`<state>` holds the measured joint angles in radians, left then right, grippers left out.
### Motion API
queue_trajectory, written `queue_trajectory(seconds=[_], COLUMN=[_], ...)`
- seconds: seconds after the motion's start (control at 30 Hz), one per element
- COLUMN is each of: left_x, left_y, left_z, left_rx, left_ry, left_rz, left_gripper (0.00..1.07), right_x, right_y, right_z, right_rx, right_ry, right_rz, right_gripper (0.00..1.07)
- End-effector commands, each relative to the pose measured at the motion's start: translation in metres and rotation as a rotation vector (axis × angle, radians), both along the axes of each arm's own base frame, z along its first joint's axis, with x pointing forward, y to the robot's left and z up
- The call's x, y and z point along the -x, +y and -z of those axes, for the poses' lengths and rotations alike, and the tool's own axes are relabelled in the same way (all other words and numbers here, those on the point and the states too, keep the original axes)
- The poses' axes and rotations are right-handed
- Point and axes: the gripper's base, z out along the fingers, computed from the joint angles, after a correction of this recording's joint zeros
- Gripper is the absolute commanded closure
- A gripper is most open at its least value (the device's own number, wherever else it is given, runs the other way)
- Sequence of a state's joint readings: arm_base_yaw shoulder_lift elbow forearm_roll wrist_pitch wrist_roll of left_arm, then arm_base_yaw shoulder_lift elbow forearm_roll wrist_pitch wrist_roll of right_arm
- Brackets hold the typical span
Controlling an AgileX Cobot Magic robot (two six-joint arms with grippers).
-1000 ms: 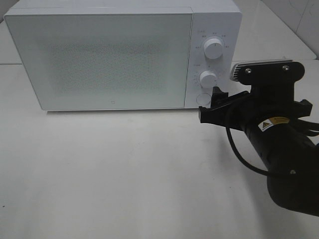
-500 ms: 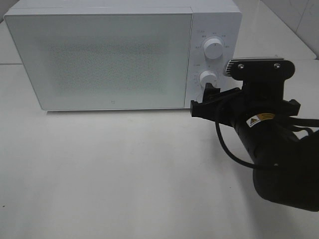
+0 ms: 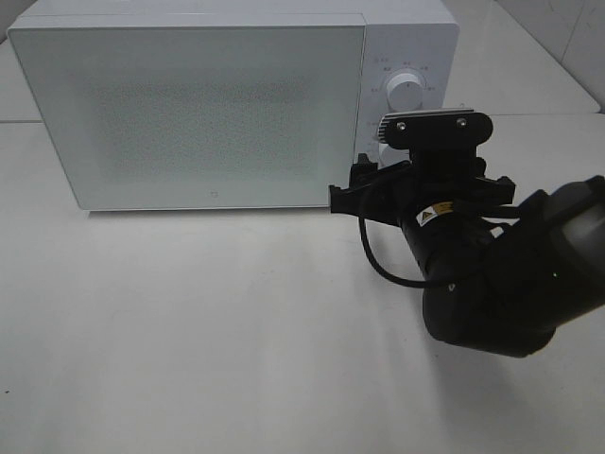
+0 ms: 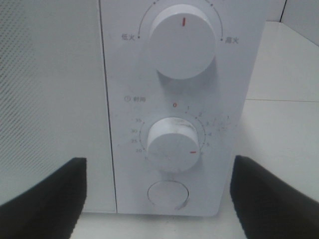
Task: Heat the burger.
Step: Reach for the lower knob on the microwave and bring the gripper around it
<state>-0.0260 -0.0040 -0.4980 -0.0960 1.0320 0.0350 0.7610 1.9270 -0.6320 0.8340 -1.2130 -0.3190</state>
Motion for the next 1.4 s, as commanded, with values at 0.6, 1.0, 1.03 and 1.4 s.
queue_trajectory(seconds=[0.6,1.0,1.03,1.4], left_x=[0.004,0.004,0.004,0.004], left_y=[0.000,0.000,0.000,0.000], left_z=[0.000,0.000,0.000,0.000], left_rx=[0.004,0.004,0.004,0.004], left_ry=[-0.034,-0.029,-0.029,-0.029], left_rz=[-0.002,-0.002,-0.002,-0.002], left_gripper=[0.07,0.07,0.07,0.07], right_x=[-0.052,-0.055,-0.055,-0.055], right_y=[0.000,-0.001,-0.001,-0.002], right_z=[0.005,0.018,0.018,0.013], right_rx=[-0.014,-0.007,-0.007,-0.001], right_ry=[-0.097,-0.063,-0.063,-0.113], right_rz=[0.070,0.082,0.082,0.094], right_gripper=[0.32,0.34,0.34,0.39])
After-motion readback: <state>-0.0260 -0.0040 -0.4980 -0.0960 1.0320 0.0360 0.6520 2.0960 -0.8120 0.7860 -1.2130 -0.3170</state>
